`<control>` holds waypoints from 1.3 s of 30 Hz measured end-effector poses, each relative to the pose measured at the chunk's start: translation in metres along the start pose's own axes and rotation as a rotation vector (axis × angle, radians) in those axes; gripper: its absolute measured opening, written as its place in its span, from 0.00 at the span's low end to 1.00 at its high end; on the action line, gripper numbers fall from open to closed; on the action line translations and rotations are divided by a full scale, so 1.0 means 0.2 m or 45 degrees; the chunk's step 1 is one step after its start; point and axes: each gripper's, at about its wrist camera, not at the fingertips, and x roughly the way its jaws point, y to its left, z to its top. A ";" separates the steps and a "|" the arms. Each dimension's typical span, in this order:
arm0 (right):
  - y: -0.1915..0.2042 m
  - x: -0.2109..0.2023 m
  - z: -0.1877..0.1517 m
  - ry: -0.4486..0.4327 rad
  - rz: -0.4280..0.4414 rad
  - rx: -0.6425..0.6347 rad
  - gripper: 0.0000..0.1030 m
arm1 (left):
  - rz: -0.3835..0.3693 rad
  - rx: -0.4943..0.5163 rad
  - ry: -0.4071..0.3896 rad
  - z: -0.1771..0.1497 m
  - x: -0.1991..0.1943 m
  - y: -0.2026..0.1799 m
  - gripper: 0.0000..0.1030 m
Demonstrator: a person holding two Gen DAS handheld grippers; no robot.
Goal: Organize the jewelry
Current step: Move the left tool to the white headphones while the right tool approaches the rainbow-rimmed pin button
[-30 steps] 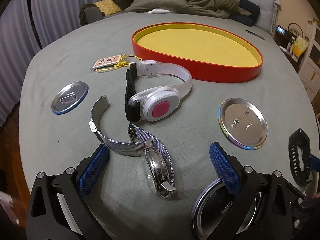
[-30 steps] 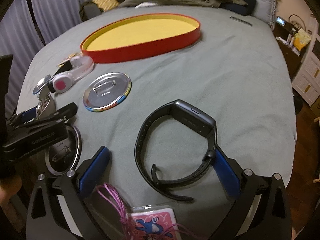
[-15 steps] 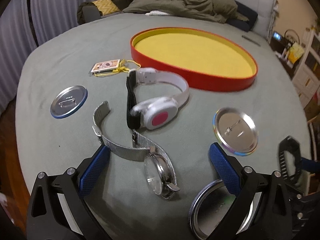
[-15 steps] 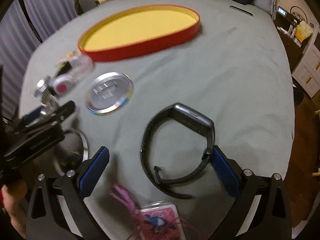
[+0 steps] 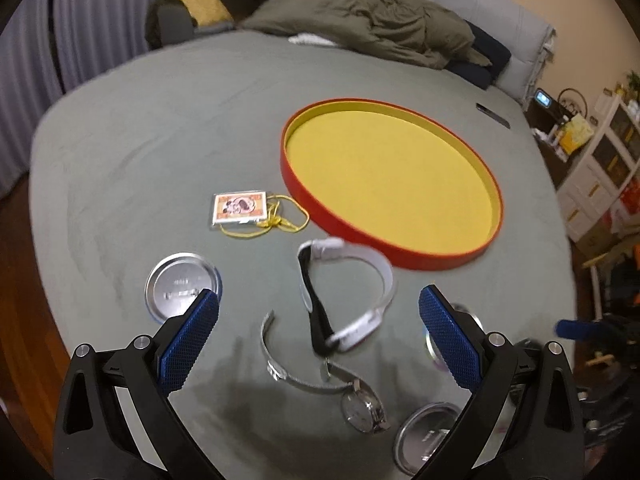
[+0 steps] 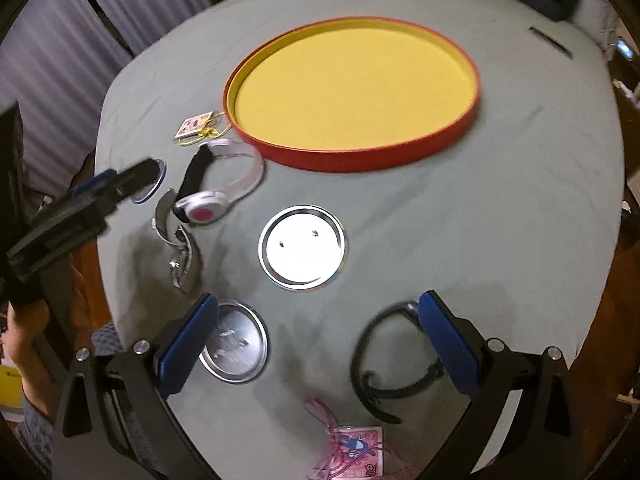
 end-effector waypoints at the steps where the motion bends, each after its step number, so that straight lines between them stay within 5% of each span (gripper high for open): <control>1: 0.02 0.01 0.04 0.041 -0.014 -0.012 0.93 | -0.017 -0.012 0.024 0.04 0.00 0.02 0.95; 4: 0.06 -0.01 0.13 0.075 -0.072 -0.069 0.93 | -0.059 -0.027 0.096 0.16 0.00 0.05 0.95; 13: 0.08 -0.03 0.28 0.214 0.019 -0.013 0.93 | -0.146 -0.007 0.373 0.26 0.22 -0.01 0.95; 18: 0.08 0.08 0.26 0.278 -0.017 0.001 0.93 | -0.055 0.083 0.482 0.21 0.39 -0.06 0.95; 29: 0.01 0.29 0.20 0.342 0.024 0.055 0.93 | 0.022 0.153 0.559 0.11 0.55 -0.08 0.95; 39: 0.03 0.43 0.22 0.341 -0.083 0.042 0.93 | 0.062 0.167 0.498 0.03 0.60 -0.09 0.95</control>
